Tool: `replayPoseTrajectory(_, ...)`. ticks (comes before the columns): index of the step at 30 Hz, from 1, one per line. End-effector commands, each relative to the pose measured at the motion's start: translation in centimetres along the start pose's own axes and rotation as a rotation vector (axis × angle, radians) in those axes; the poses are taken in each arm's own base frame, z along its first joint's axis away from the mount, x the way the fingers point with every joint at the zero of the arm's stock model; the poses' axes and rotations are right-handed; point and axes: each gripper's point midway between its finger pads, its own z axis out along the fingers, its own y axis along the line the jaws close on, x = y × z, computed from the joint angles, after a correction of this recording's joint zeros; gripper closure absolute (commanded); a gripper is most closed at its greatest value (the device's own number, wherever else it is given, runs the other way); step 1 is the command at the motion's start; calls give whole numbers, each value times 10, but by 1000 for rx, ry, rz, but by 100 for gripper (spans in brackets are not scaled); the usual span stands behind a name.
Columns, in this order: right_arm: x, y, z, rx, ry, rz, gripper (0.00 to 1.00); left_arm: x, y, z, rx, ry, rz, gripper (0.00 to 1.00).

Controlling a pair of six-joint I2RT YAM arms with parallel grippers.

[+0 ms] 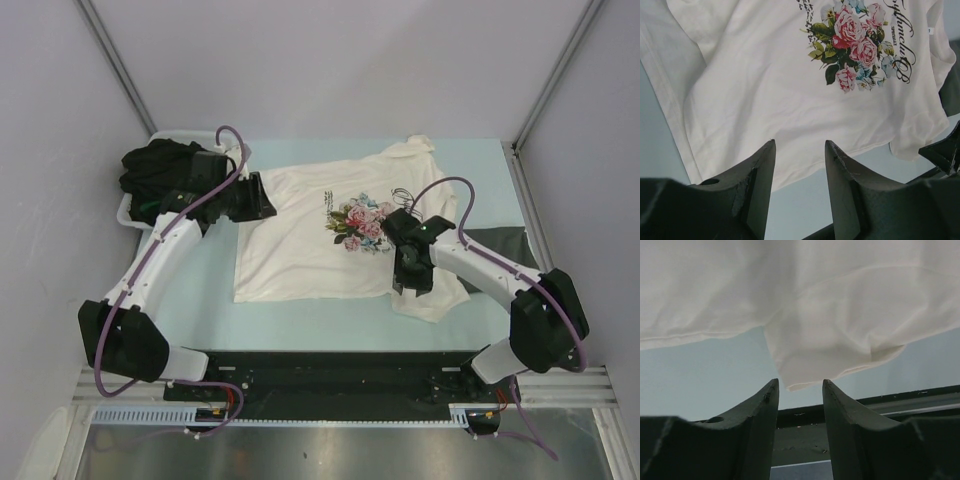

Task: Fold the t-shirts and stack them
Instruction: Grap the side of the flattened tshirt closest away from the robot with both arms

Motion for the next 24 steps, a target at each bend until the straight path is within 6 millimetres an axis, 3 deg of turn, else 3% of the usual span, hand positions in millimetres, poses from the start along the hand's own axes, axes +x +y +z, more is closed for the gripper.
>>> replayPoseTrajectory(1, 4, -5, -3, 3, -29, 44, 55, -10, -12, -17, 30, -43, 32, 50)
replayPoseTrajectory(24, 45, -3, 22, 41, 87, 41, 55, -5, -11, -13, 32, -27, 33, 50)
